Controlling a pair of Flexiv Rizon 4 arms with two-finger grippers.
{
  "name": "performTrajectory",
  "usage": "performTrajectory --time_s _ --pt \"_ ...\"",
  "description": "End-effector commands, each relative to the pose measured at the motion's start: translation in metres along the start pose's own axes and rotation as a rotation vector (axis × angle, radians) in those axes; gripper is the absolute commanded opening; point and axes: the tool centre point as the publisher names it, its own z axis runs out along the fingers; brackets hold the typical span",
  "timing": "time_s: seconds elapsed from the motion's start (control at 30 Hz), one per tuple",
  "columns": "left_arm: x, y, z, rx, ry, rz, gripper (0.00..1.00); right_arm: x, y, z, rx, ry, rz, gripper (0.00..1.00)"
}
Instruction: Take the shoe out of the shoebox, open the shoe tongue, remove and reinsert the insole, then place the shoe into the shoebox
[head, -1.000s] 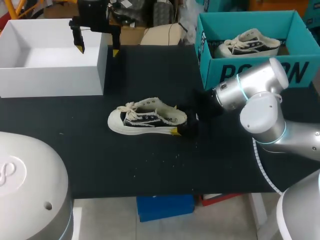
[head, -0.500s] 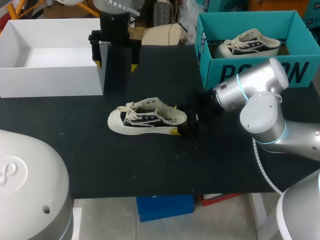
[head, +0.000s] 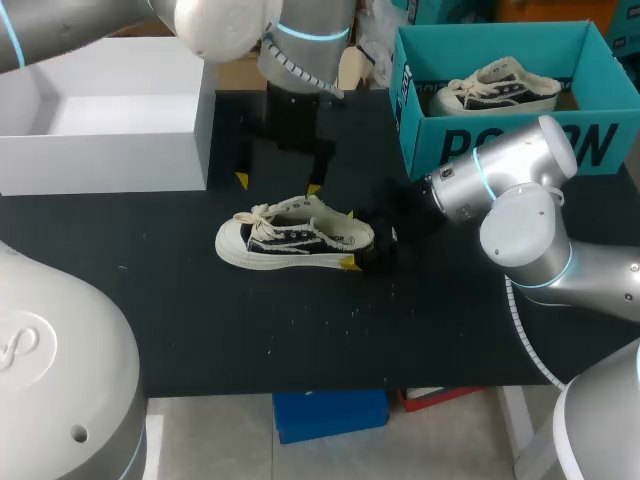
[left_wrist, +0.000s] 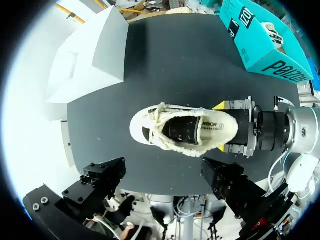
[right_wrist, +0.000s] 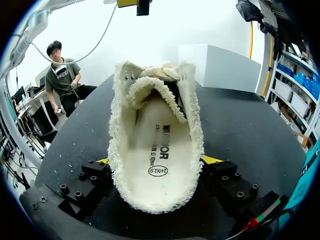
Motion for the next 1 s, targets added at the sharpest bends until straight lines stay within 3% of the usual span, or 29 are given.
performTrajectory --time_s 0.03,0.5,1.0 --pt "0.022 -0.006 0.018 -0.007 -0.051 0.0 1.0 0.0 -0.001 0.004 0.0 -0.001 0.001 0.0" --pt "0.041 -0.015 0.052 -0.01 -0.165 0.078 1.0 0.0 -0.001 0.004 0.0 -0.001 0.001 0.0" --pt "0.037 -0.026 0.087 -0.004 -0.28 0.101 1.0 0.0 -0.001 0.004 0.0 -0.001 0.001 0.0"
